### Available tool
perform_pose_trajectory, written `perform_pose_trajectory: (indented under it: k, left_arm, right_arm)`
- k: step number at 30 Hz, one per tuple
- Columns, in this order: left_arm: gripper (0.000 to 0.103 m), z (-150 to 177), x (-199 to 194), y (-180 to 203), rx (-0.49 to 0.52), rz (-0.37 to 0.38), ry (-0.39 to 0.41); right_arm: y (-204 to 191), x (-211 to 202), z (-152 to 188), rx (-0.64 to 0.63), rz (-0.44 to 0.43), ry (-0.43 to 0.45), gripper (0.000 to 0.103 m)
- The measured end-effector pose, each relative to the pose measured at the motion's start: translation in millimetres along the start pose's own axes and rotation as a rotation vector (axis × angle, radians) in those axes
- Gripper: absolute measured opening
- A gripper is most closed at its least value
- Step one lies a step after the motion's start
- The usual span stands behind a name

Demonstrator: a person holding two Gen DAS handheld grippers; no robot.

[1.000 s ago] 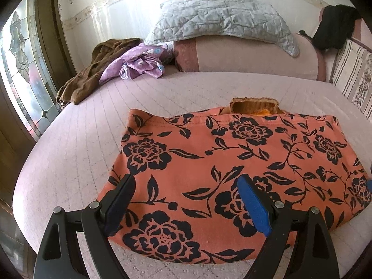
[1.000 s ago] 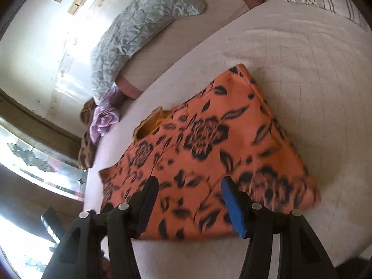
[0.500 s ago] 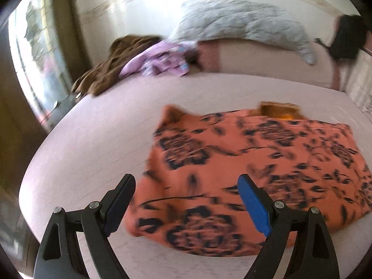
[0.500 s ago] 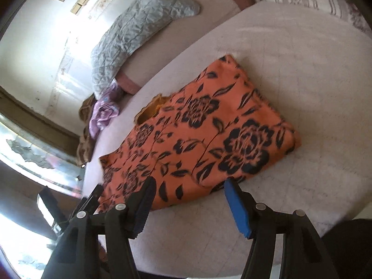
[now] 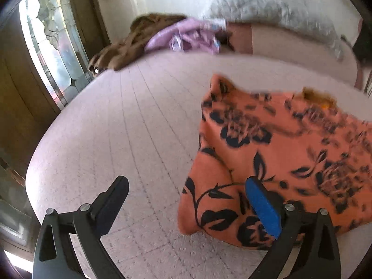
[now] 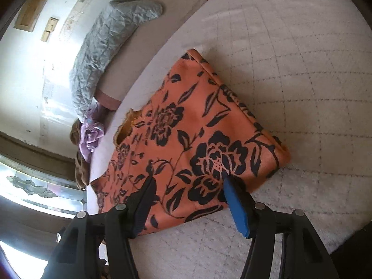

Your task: Fold small clothes

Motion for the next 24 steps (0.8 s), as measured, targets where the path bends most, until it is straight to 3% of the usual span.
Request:
perform_pose_trajectory:
  k: [5,8,10,13,16,20,24]
  left_arm:
    - [0.101,-7,-17,3,0.018,0.002,0.057]
    - [0.101,-1,0,3,0.015,-0.039,-0.014]
    - [0.101,9,23,3,0.034,-0.077,-0.095]
    - [0.101,11,25,2,0.009,-0.052,-0.102]
    - [0.101,7,11,7,0.046,-0.040,-0.067]
    - [0.101,0,-14,16,0.040,0.029,0.021]
    - [0.101,-7,-23,23,0.025,0.059,0.046]
  right_arm:
    - [-11,-19,6,-0.066,-0.030,0.053,0.065]
    - [-22,-21,5,-0.110,-0.002,0.092,0.061]
    - [-20,-11,5,-0.118,0.030,0.052,0.031]
    - [-1,19,8,-0.043,0.065,-0.065,0.029]
    - [-6,12,6,-0.052,0.047,-0.036,0.030]
    - [-19,-8,9,-0.096,0.010,-0.008,0.033]
    - [-25,-20,16,-0.107,0.000,0.002,0.033]
Point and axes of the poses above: each gripper's, at about its wrist camera, not at the fingertips, and x roughly the way its jaws point, y to its right, z to its underside, the point moved 2 cm from there along x, roughly the way its jaws point, and after that the axes turned 6 degrees about -x, right-handed, at the moved point
